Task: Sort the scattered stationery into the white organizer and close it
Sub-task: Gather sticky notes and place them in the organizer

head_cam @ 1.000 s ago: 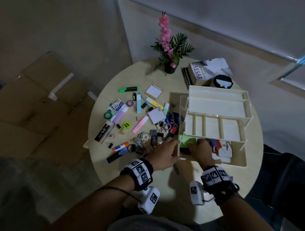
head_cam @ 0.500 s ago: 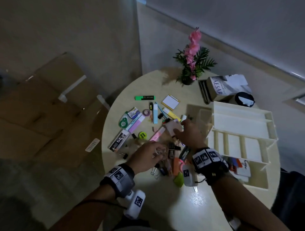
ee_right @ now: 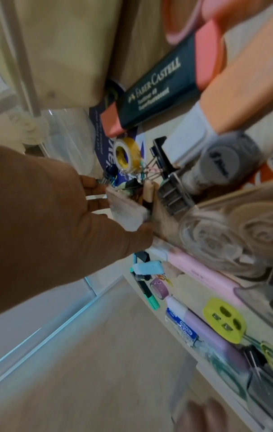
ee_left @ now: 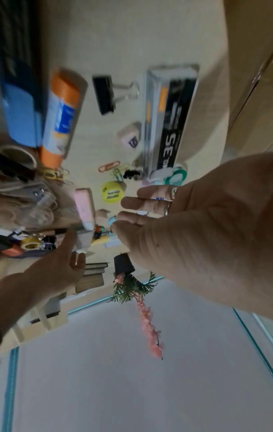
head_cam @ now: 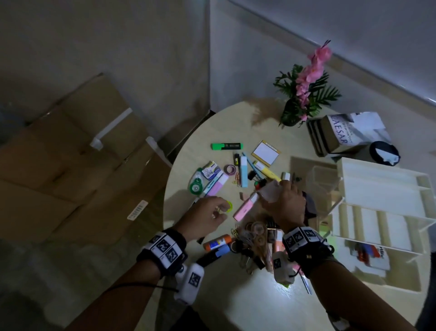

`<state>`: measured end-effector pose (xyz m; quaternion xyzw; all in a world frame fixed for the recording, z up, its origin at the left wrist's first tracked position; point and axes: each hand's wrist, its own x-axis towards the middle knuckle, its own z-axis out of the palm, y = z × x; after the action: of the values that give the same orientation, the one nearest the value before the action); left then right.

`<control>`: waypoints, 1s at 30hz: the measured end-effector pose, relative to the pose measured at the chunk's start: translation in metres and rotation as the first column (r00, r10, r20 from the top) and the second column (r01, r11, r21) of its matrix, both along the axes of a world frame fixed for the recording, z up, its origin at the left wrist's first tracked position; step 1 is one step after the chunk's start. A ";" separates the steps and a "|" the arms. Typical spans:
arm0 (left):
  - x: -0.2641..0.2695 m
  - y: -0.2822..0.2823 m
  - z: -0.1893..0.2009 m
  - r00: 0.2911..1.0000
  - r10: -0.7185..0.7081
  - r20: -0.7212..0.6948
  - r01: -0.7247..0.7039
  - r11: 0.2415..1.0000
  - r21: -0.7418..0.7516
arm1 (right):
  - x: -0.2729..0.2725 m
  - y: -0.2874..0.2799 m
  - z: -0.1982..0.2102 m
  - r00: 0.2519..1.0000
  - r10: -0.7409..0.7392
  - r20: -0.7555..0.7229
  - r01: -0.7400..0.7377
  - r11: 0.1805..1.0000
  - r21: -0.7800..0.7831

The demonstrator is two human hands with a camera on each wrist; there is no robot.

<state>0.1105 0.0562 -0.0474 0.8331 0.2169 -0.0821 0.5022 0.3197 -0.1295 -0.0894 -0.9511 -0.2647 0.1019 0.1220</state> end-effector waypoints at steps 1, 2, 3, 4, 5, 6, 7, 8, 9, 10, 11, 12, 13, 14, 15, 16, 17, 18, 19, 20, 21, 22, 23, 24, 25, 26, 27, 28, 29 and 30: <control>0.009 0.004 0.002 1.000 -0.006 0.007 0.006 1.000 -0.002 | 0.000 -0.002 0.001 1.000 0.002 -0.005 -0.002 1.000 0.016; 0.019 0.007 0.004 1.000 -0.011 0.010 0.011 1.000 -0.004 | -0.001 -0.004 0.006 1.000 0.006 -0.022 -0.006 0.999 0.037; 0.031 0.011 0.005 1.000 -0.012 0.014 0.012 1.000 0.002 | -0.002 -0.007 0.008 1.000 0.012 -0.028 -0.010 0.997 0.079; 0.044 0.015 0.006 1.000 -0.014 0.020 0.013 1.000 0.019 | -0.003 -0.012 0.010 0.999 0.006 -0.053 0.002 0.990 0.142; 0.059 0.018 0.005 1.000 -0.010 0.023 0.009 0.999 0.045 | -0.007 -0.017 0.016 0.995 -0.015 -0.097 0.038 0.970 0.241; 0.075 0.021 0.004 1.000 -0.003 0.028 0.001 0.997 0.071 | -0.010 -0.024 0.023 0.985 -0.054 -0.163 0.107 0.937 0.334; 0.092 0.022 0.002 0.999 0.007 0.033 -0.010 0.995 0.098 | -0.014 -0.030 0.032 0.966 -0.088 -0.243 0.188 0.885 0.426; 0.109 0.023 -0.001 0.999 0.018 0.036 -0.022 0.993 0.119 | -0.020 -0.035 0.044 0.929 -0.097 -0.358 0.274 0.830 0.486; 0.127 0.022 -0.005 0.999 0.027 0.035 -0.032 0.990 0.139 | -0.027 -0.041 0.056 0.878 -0.076 -0.472 0.344 0.785 0.515; 0.145 0.020 -0.009 0.999 0.030 0.031 -0.035 0.986 0.161 | -0.033 -0.048 0.063 0.830 -0.056 -0.555 0.390 0.769 0.506; 0.163 0.016 -0.014 0.999 0.027 0.027 -0.032 0.982 0.187 | -0.040 -0.057 0.067 0.781 -0.069 -0.621 0.442 0.764 0.471; 0.180 0.011 -0.019 1.000 0.024 0.018 -0.028 0.975 0.222 | -0.048 -0.065 0.070 0.735 -0.115 -0.668 0.497 0.763 0.415; 0.197 0.005 -0.025 1.000 0.028 0.000 -0.026 0.961 0.277 | -0.056 -0.075 0.071 0.696 -0.157 -0.700 0.544 0.752 0.372; 0.213 -0.001 -0.029 0.999 0.042 -0.019 -0.033 0.938 0.344 | -0.064 -0.086 0.071 0.666 -0.173 -0.726 0.574 0.740 0.350; 0.227 -0.006 -0.033 0.997 0.064 -0.044 -0.040 0.910 0.413 | -0.073 -0.095 0.073 0.629 -0.173 -0.758 0.609 0.716 0.342; 0.238 -0.011 -0.035 0.993 0.090 -0.072 -0.046 0.884 0.466 | -0.081 -0.103 0.075 0.591 -0.177 -0.787 0.643 0.693 0.327; 0.248 -0.014 -0.037 0.987 0.121 -0.104 -0.053 0.862 0.504 | -0.088 -0.110 0.079 0.564 -0.180 -0.806 0.668 0.673 0.318; 0.257 -0.016 -0.038 0.980 0.149 -0.133 -0.058 0.848 0.527 | -0.093 -0.115 0.082 0.558 -0.191 -0.808 0.685 0.655 0.319; 0.264 -0.017 -0.040 0.974 0.169 -0.154 -0.058 0.835 0.547 | -0.096 -0.119 0.085 0.553 -0.206 -0.808 0.705 0.632 0.322; 0.269 -0.017 -0.040 0.968 0.179 -0.174 -0.052 0.825 0.563 | -0.097 -0.124 0.085 0.556 -0.225 -0.800 0.720 0.611 0.329; 0.273 -0.017 -0.042 0.964 0.185 -0.192 -0.041 0.814 0.580 | -0.097 -0.127 0.085 0.558 -0.249 -0.792 0.737 0.587 0.335; 0.276 -0.018 -0.042 0.960 0.190 -0.206 -0.032 0.804 0.593 | -0.096 -0.129 0.087 0.560 -0.270 -0.783 0.750 0.568 0.341; 0.278 -0.018 -0.043 0.956 0.197 -0.220 -0.025 0.796 0.604 | -0.094 -0.130 0.089 0.559 -0.285 -0.779 0.760 0.551 0.344; 0.280 -0.019 -0.042 0.950 0.202 -0.236 -0.017 0.792 0.610 | -0.092 -0.131 0.091 0.558 -0.299 -0.774 0.769 0.538 0.346; 0.281 -0.019 -0.041 0.945 0.209 -0.252 -0.013 0.792 0.610 | -0.090 -0.133 0.093 0.556 -0.305 -0.773 0.776 0.523 0.352; 0.283 -0.019 -0.040 0.939 0.213 -0.269 -0.009 0.799 0.601 | -0.087 -0.134 0.096 0.556 -0.310 -0.772 0.784 0.505 0.361; 0.284 -0.018 -0.041 0.934 0.215 -0.286 -0.009 0.813 0.582 | -0.085 -0.133 0.099 0.548 -0.310 -0.777 0.795 0.483 0.368; 0.286 -0.017 -0.041 0.929 0.217 -0.300 -0.014 0.830 0.557 | -0.083 -0.134 0.100 0.544 -0.305 -0.782 0.801 0.468 0.374; 0.288 -0.016 -0.043 0.925 0.218 -0.312 -0.019 0.845 0.535 | -0.081 -0.136 0.101 0.542 -0.297 -0.786 0.803 0.459 0.380; 0.290 -0.014 -0.045 0.922 0.217 -0.320 -0.021 0.855 0.519 | -0.080 -0.136 0.103 0.545 -0.286 -0.788 0.800 0.459 0.387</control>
<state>0.4005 0.0426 -0.0927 0.8897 0.3727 -0.1447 0.2206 0.2399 -0.2658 0.0134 -0.7593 0.1197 0.2488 0.5893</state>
